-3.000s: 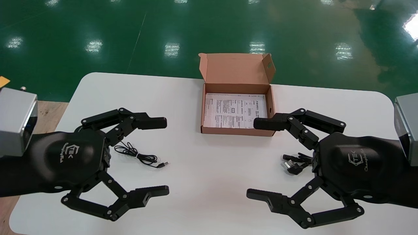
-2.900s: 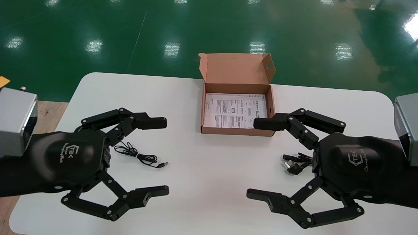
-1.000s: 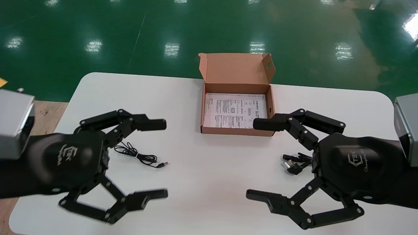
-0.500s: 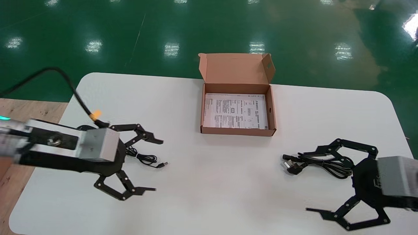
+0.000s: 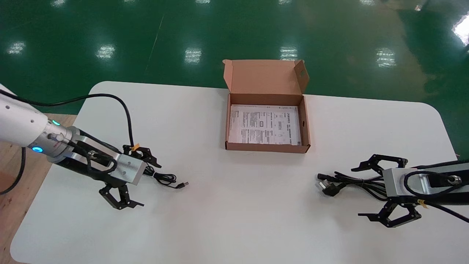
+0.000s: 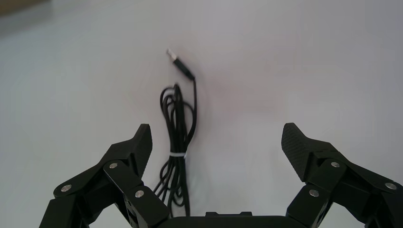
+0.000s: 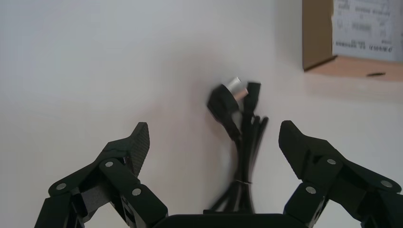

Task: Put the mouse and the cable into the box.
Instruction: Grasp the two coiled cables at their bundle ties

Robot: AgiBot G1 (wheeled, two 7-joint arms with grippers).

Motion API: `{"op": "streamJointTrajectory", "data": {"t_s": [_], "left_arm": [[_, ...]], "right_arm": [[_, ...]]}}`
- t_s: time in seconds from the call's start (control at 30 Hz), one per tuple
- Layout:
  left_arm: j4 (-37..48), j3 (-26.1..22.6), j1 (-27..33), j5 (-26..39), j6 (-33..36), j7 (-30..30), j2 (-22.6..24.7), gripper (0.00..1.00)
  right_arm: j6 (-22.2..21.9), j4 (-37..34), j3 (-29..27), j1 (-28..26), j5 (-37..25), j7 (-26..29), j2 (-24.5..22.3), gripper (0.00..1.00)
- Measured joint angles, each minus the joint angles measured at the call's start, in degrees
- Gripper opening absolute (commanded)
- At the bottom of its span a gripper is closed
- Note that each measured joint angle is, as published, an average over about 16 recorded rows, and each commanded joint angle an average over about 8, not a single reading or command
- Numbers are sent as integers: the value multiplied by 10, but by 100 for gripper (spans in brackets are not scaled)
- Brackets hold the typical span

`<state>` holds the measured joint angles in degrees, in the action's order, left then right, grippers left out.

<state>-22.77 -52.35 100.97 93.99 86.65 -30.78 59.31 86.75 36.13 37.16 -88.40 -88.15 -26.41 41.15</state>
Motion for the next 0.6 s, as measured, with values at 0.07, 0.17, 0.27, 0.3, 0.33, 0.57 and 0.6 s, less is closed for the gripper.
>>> {"op": "streamJointTrajectory", "data": {"t_s": [0.07,0.17,0.27,0.3,0.33,0.57,0.6], "left_arm": [[36,-5,6,8,-10,-24,14,100],[82,-9,14,16,-27,-55,31,100],[118,-11,18,21,-44,-79,44,100],[128,-11,19,21,-49,-86,48,100],[137,-12,20,22,-54,-92,52,100],[183,-12,26,25,-86,-120,70,77],[188,-12,27,25,-90,-123,72,65]], "right_arm": [[-10,-36,7,-13,-16,-19,15,100],[-25,-85,16,-31,-35,-45,34,100],[-39,-127,21,-44,-48,-67,51,100],[-44,-140,22,-48,-51,-73,56,100],[-49,-152,24,-51,-54,-79,60,100],[-71,-215,29,-70,-67,-113,87,82],[-74,-222,30,-71,-68,-116,89,70]]}}
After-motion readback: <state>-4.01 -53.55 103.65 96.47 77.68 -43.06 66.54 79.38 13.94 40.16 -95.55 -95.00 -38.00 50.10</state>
